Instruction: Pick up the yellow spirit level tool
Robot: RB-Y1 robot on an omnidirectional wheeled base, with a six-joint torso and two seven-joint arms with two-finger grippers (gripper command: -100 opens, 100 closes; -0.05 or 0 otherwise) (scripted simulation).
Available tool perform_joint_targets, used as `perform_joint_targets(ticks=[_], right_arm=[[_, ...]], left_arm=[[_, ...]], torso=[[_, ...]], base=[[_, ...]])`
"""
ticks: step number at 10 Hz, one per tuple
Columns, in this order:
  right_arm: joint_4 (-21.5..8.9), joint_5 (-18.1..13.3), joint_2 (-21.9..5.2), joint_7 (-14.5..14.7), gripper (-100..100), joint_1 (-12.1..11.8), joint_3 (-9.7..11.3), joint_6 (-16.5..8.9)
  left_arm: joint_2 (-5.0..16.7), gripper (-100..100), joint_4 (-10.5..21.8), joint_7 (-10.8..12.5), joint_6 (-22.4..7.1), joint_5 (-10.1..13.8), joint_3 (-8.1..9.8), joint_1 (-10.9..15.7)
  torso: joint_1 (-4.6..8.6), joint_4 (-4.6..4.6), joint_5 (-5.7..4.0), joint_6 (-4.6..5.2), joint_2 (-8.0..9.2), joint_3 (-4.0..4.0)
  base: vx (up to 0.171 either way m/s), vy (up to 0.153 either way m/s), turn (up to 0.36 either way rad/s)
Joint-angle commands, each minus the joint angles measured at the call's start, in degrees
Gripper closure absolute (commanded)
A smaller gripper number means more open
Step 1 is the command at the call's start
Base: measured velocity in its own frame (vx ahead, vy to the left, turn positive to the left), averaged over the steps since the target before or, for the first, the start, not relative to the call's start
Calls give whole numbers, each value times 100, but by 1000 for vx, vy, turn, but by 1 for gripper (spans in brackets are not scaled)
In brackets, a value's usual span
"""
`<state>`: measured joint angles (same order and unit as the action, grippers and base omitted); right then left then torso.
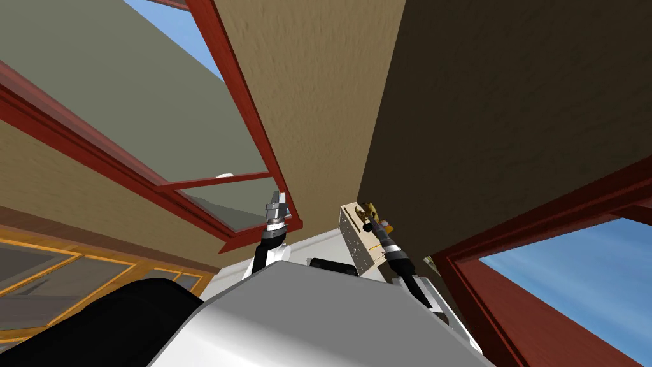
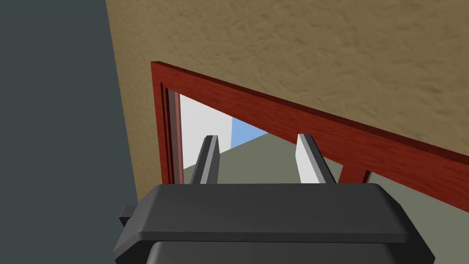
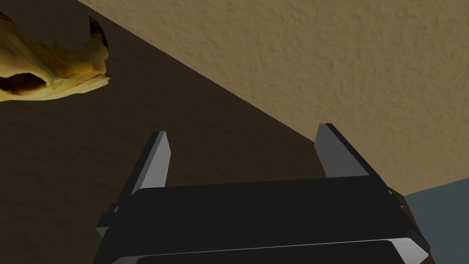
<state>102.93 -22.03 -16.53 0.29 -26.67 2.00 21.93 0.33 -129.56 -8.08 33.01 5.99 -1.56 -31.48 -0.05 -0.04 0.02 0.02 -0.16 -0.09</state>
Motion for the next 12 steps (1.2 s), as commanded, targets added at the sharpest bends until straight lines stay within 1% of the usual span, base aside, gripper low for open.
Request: perform_joint_targets(ticks=[1,2,3,4,5,6,7,8,9,10,11,12], right_arm=[[-286,-178,-104,115,-100,47,76,10],[-466,-327,-214,198,-100,94,143,-6],[-602,-327,-214,198,-100,94,143,-6],[-777,-476,-324,282,-100,144,213,-25],[-877,-476,-324,282,-100,144,213,-25],[-877,-476,-324,282,-100,144,213,-25],[-1093,-623,-434,365,-100,198,286,-47],[-1154,-623,-434,365,-100,198,286,-47],[-1378,-769,-545,448,-100,255,363,-73],[-1433,-769,-545,448,-100,255,363,-73],[-1637,-912,-656,530,-100,314,443,-100],[-1713,-912,-656,530,-100,314,443,-100]], left_arm=[[0,0,0,0,0,0,0,0],[0,0,0,0,0,0,0,0],[0,0,0,0,0,0,-1,0],[0,0,0,0,0,0,0,0],[0,0,0,0,0,0,0,0],[0,0,0,0,0,0,0,0],[0,0,0,0,0,0,0,0],[0,0,0,0,0,0,0,0],[0,0,0,0,0,0,0,0],[0,0,0,0,0,0,0,0],[0,0,0,0,0,0,0,0],[0,0,0,0,0,0,0,0]], torso=[[0,0,0,0,0,0],[-2,1,0,-2,0,1],[-12,-1,2,-3,-10,-5],[-11,-2,3,1,-9,-5],[-11,-2,2,-2,-9,-5],[-6,-1,2,1,-4,-2],[2,1,0,2,7,4],[-5,1,1,-1,-1,1],[-5,0,1,1,-1,0],[-10,0,2,-1,-4,-2],[-8,-1,2,1,-3,-2],[-7,-1,2,-1,-7,-4]], base=[[39,22,140],[76,51,223],[74,42,87],[68,42,141],[52,22,71],[20,1,-9],[54,28,141],[53,24,85],[58,40,132],[58,28,79],[71,28,135],[73,15,68]])
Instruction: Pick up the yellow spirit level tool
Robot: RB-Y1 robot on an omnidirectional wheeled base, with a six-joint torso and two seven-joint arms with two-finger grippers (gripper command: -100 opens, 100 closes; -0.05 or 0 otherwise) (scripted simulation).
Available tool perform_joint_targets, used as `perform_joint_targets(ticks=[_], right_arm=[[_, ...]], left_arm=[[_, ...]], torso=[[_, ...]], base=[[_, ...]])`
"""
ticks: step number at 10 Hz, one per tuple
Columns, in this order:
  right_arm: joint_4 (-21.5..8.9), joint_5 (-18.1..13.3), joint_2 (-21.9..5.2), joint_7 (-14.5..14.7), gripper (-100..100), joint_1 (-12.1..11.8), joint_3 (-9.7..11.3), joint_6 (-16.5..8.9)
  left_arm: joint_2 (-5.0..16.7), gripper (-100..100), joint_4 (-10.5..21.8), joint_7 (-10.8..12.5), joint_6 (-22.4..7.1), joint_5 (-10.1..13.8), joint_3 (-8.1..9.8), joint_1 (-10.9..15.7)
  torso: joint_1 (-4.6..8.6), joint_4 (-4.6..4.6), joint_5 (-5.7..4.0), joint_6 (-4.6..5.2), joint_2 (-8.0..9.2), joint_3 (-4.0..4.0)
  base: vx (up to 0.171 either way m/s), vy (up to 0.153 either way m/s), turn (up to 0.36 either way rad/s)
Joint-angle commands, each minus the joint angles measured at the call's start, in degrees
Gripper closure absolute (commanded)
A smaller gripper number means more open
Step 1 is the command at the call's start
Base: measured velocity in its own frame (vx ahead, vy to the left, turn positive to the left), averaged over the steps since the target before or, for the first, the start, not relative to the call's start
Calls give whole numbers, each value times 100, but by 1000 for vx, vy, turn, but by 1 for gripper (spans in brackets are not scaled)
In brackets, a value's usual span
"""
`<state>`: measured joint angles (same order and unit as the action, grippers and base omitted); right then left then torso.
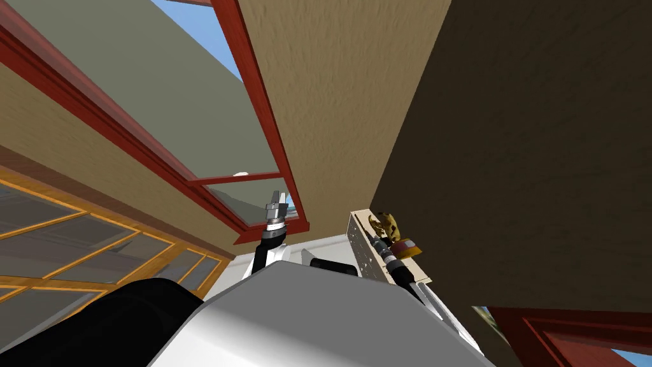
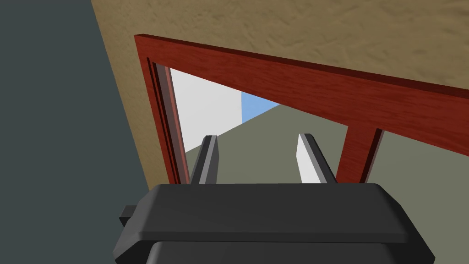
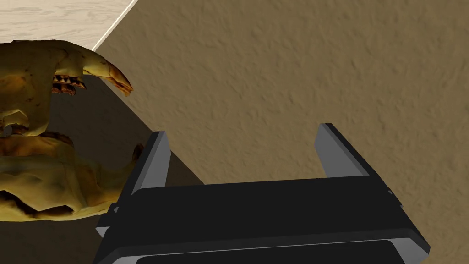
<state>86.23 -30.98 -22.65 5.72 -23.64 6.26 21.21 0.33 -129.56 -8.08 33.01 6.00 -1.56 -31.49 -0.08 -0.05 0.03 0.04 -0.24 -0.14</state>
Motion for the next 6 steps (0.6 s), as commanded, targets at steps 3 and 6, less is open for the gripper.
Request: perform_joint_targets(ticks=[3,6], right_arm=[[-772,-423,-360,223,-100,191,269,-127],[-1330,-669,-557,368,-100,313,435,-201]], left_arm=[[0,0,0,0,0,0,0,0],[0,0,0,0,0,0,0,-1]], torso=[[-7,-4,1,-3,-22,-12],[-6,-5,1,1,-18,-11]], base=[[135,40,181],[116,27,88]])
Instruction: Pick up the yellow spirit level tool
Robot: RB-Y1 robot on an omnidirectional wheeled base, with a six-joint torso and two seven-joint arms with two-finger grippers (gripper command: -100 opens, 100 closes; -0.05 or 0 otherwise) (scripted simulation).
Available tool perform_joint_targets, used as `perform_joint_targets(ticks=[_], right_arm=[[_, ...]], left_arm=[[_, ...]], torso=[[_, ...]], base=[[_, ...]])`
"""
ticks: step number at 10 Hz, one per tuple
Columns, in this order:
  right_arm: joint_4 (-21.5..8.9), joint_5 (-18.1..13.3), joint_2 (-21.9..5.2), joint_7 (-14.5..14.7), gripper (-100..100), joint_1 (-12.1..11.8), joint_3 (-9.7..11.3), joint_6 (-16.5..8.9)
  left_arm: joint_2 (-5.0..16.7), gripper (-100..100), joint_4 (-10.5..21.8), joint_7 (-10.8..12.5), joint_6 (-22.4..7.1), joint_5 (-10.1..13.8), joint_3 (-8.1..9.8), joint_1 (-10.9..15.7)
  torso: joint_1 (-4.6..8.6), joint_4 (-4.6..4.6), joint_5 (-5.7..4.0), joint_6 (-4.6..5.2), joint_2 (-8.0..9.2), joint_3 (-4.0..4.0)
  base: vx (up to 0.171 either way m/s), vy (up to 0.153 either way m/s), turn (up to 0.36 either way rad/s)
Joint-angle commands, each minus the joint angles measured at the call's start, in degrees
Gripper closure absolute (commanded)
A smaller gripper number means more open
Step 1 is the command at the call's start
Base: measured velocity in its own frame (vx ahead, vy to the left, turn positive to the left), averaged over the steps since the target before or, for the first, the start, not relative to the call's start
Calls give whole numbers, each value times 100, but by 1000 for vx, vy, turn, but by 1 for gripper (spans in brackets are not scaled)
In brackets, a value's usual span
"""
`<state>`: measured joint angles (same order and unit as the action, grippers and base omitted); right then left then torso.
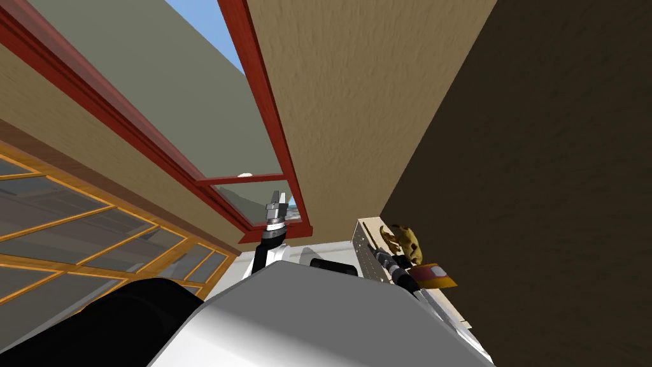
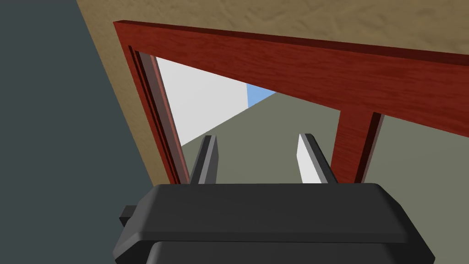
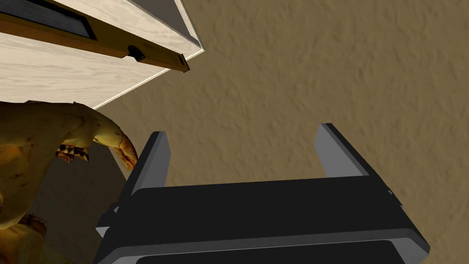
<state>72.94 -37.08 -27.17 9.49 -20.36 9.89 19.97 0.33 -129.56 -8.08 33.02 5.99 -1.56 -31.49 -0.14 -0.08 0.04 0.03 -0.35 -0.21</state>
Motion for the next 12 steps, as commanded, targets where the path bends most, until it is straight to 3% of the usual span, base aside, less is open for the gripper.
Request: perform_joint_targets(ticks=[1,5,6,8,12], right_arm=[[-286,-172,-200,58,-100,46,152,-116],[-984,-467,-463,237,-100,214,377,-228],[-984,-467,-463,237,-100,214,377,-228],[-1335,-624,-616,332,-100,308,512,-294],[-1655,-747,-744,407,-100,382,631,-350]], left_arm=[[0,0,0,0,0,0,0,0],[0,0,0,0,0,0,0,0],[0,0,0,0,0,0,0,0],[0,0,0,0,0,0,0,0],[0,0,0,0,0,0,0,0]], torso=[[0,0,0,0,0,0],[-1,-1,0,2,-2,-1],[-5,-1,1,0,-7,-4],[2,1,0,1,4,2],[-1,1,1,3,6,3]], base=[[141,12,166],[134,21,89],[104,15,35],[100,3,79],[86,8,36]])
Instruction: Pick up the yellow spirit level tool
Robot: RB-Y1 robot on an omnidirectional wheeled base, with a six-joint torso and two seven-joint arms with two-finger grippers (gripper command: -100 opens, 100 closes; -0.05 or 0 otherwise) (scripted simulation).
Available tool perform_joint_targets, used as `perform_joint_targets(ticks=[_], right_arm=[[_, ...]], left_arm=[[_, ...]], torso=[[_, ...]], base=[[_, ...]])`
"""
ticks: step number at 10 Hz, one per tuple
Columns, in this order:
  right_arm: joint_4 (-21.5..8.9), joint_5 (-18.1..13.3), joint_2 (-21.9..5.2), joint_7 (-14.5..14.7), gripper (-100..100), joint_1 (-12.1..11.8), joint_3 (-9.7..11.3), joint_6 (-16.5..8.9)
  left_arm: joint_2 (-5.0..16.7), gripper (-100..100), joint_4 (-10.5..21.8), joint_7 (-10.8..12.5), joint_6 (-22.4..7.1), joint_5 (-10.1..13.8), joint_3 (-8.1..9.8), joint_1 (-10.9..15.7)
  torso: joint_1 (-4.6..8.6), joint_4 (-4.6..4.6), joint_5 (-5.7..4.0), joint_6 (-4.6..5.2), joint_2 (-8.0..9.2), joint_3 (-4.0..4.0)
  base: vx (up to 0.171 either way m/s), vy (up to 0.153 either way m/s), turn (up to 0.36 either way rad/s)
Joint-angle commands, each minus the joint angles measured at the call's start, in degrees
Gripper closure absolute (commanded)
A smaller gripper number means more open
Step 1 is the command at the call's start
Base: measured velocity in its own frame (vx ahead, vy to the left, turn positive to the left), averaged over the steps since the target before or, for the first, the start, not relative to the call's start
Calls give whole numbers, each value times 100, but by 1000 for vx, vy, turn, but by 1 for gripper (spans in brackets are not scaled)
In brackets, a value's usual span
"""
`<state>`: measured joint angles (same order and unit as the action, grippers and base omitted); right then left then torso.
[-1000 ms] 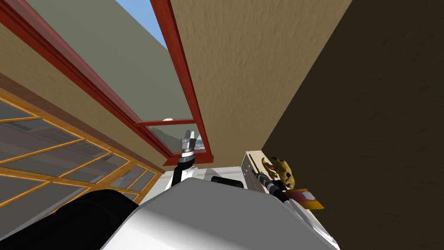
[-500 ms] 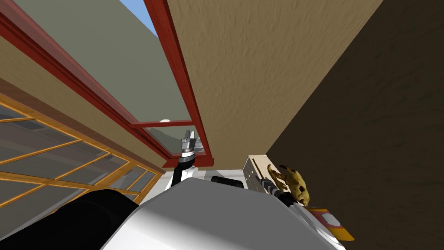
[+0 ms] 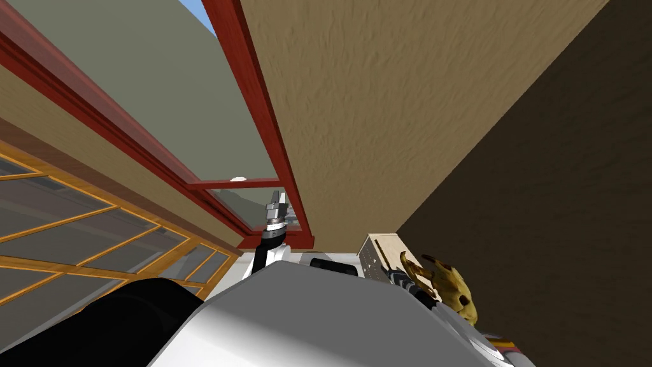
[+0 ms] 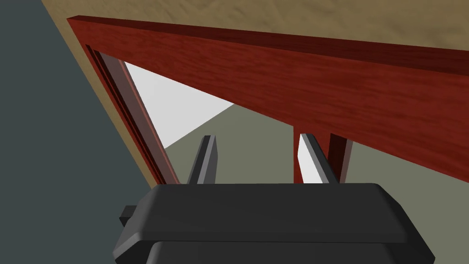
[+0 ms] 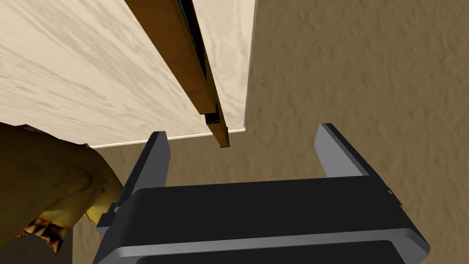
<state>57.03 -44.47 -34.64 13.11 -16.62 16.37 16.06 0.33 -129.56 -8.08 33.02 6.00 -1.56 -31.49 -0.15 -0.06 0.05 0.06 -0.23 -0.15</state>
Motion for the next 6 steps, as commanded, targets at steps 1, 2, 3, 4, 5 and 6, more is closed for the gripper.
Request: perform_joint_targets(ticks=[1,2,3,4,5,6], right_arm=[[-186,-57,-51,75,-100,38,33,18],[-366,-130,-132,119,-100,85,111,-16],[-366,-130,-132,119,-100,85,111,-16],[-340,-115,-120,107,-100,72,88,-8],[-361,-118,-116,127,0,79,82,5],[-466,-110,52,222,-100,171,83,-80]], left_arm=[[0,0,0,0,0,0,0,0],[0,0,0,0,0,0,0,0],[0,0,0,0,0,0,0,0],[0,0,0,0,0,0,0,0],[0,0,0,0,0,0,0,0],[0,0,0,0,0,0,0,1]], torso=[[0,0,0,0,0,0],[1,1,0,0,4,3],[-2,0,1,-1,-4,-1],[-1,-1,0,0,-3,-2],[2,2,0,1,12,7],[3,5,-1,1,24,14]], base=[[64,10,33],[99,23,77],[92,14,20],[35,3,0],[7,1,1],[7,-37,48]])
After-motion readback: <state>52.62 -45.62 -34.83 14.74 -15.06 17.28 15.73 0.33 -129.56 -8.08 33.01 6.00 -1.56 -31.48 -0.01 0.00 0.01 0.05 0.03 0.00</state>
